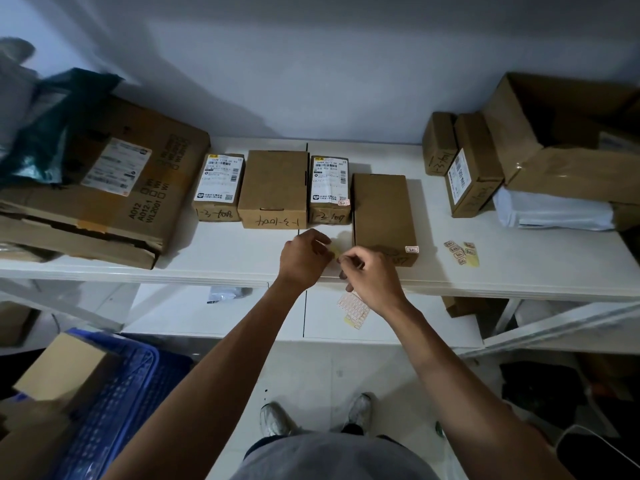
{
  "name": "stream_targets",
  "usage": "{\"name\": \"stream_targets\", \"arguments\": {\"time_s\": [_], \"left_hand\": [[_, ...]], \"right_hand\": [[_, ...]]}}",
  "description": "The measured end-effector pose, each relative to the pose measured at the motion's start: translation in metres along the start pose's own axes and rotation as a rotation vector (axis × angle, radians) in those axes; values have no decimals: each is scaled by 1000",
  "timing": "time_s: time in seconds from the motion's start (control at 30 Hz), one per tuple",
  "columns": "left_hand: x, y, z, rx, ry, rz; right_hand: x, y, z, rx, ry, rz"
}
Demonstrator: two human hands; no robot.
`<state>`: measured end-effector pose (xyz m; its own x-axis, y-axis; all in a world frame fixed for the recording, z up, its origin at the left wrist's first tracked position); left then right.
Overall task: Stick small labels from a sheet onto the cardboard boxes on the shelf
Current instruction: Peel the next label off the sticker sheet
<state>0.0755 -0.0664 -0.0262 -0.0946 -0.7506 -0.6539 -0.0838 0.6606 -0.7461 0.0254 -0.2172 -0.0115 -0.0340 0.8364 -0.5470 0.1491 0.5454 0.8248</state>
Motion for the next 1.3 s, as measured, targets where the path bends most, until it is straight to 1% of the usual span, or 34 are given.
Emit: {"name": "stream_targets", "arguments": {"time_s": [0.07, 0.13, 0.2, 0.33, 0.47, 0.63, 0.73, 0.83, 1.1, 1.2, 1.3], "left_hand": [[-8, 6, -4, -153, 3, -368], [-15, 2, -11, -204, 30, -645], [-20, -5, -19, -224, 73, -771], [-23, -5, -30, -275, 151, -886], [-29, -3, -35, -261, 177, -922], [-37, -1, -41, -186, 199, -853], [-40, -1, -41, -153, 179, -823], [-41, 0, -39, -156, 162, -813], [-51, -4, -34, -101, 117, -877], [-54, -5, -33, -82, 101, -885], [-57, -5, -32, -94, 66, -864]], "right_hand": [[-2, 2, 2, 23, -20, 72], [-3, 7, 5, 41, -18, 164], [-2, 15, 7, 41, 10, 249], [-4, 33, 11, 9, 37, 347], [-4, 43, 15, -19, 61, 380], [-8, 49, 20, -14, 30, 424], [-8, 51, 23, -16, 16, 407], [-8, 54, 25, -32, 4, 375], [-9, 61, 28, -61, 7, 363], [-10, 65, 28, -107, -22, 332], [-16, 75, 24, -263, -102, 202]]}}
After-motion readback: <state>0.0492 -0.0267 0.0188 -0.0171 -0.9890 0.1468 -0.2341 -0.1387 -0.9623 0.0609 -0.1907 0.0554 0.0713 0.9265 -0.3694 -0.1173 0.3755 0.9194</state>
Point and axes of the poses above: each hand's wrist, its own z-axis towards the middle knuckle, its own x-axis out of the palm, y = z × x, the point moved 8 cm from there along z, towards the middle knuckle, and after that the axes turned 2 degrees about z, right-handed, at the moved point
